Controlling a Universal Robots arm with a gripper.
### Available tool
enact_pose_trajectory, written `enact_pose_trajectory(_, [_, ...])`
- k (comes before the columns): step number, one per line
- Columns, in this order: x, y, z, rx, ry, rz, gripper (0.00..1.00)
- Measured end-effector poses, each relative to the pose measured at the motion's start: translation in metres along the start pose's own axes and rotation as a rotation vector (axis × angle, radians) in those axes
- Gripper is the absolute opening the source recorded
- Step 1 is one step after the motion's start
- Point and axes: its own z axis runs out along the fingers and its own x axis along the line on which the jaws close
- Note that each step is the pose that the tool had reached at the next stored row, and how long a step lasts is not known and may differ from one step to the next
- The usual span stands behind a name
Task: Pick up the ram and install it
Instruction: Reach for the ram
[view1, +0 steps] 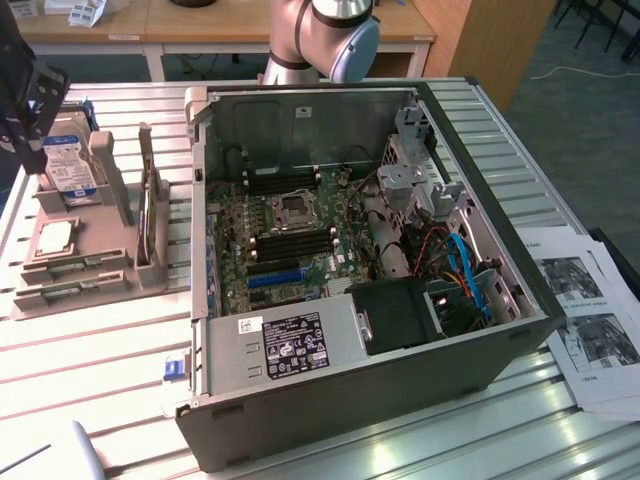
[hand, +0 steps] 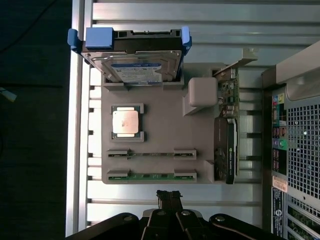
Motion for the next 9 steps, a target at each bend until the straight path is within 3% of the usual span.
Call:
enact_pose_trajectory(4, [0.0,0.0,0.0002,0.0,0.0,0.0,0.1])
enact_pose_trajectory(9, [0.0002,0.0071,0.0021,0.0,-0.0001,0.0,0.1])
